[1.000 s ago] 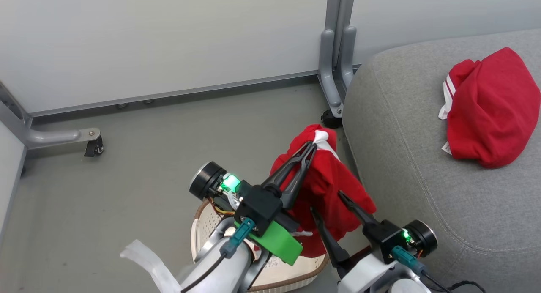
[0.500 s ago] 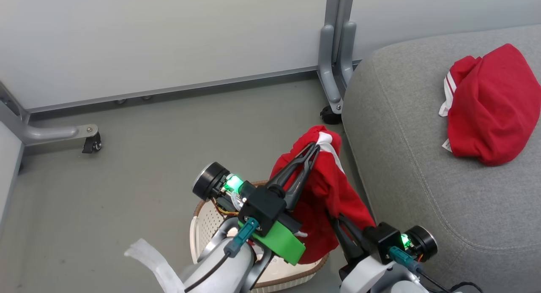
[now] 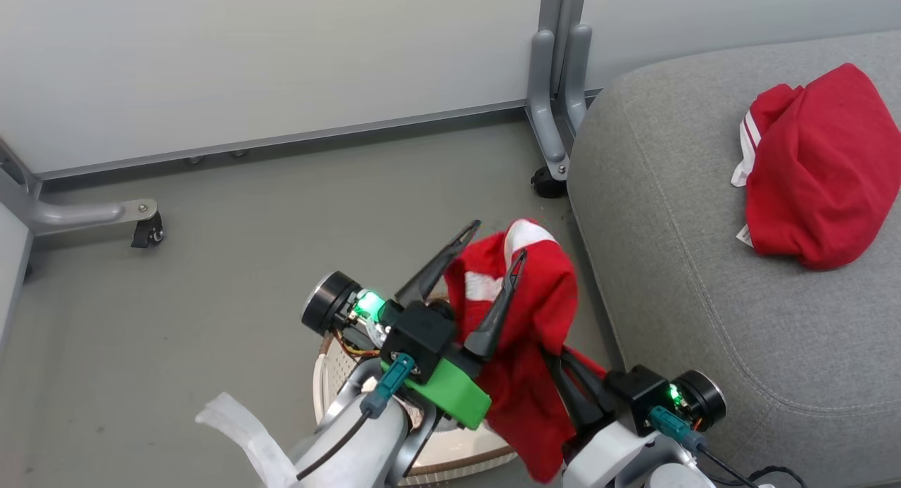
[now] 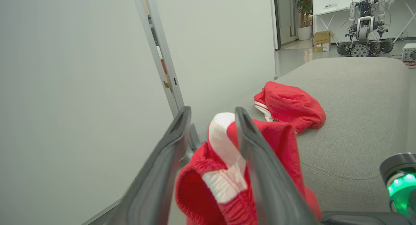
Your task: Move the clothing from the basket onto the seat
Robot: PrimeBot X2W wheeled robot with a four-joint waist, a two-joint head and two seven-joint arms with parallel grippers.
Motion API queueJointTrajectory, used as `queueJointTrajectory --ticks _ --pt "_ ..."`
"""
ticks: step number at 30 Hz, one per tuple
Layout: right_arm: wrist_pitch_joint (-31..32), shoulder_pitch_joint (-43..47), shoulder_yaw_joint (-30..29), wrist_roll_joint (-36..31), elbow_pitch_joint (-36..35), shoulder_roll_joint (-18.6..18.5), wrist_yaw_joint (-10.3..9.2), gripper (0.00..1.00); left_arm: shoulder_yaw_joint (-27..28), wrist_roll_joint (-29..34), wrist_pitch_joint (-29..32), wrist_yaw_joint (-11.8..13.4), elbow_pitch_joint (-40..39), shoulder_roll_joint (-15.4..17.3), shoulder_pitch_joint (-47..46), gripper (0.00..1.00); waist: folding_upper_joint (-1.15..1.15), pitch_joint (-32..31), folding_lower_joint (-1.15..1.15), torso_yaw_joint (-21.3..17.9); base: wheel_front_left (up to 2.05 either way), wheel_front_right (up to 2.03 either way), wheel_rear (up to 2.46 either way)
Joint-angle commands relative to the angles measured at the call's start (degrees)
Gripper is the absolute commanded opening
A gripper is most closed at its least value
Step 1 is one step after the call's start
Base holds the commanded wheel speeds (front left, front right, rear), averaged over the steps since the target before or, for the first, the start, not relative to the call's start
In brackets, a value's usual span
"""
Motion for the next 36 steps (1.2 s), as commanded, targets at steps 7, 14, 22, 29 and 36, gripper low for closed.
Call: queueJointTrajectory --ticks 7,14,22,29,36 --pt "-0.17 -1.01 -0.25 0.53 -0.42 -0.16 -0.08 0.0 1.63 -2.78 0.06 0.16 1.17 0.43 0.71 1.0 0.0 0.62 0.0 0.28 0.0 0.0 0.0" --pt "-0.17 -1.01 -0.54 0.7 -0.52 -0.16 -0.08 0.0 2.5 -4.15 -0.26 0.1 2.43 0.92 1.45 1.0 0.0 0.87 0.0 0.37 0.0 0.0 0.0" --pt "-0.17 -1.13 -2.16 0.89 -1.98 -0.15 -0.08 0.0 3.64 -5.61 -0.6 0.47 3.54 1.15 2.69 1.0 0.0 1.16 0.0 -0.23 0.0 0.0 0.0" --pt "-0.17 -0.8 -4.29 1.25 -5.07 -0.17 -0.08 0.0 6.17 -5.88 -0.61 0.97 1.78 1.61 5.77 1.0 0.0 1.72 0.0 -2.1 0.0 0.0 0.0" --pt "-0.18 1.38 -7.72 0.85 -9.33 -0.16 -0.08 0.0 9.04 -4.13 -0.53 0.27 -0.69 2.27 9.0 1.0 0.0 2.88 0.0 -5.3 0.0 0.0 0.0"
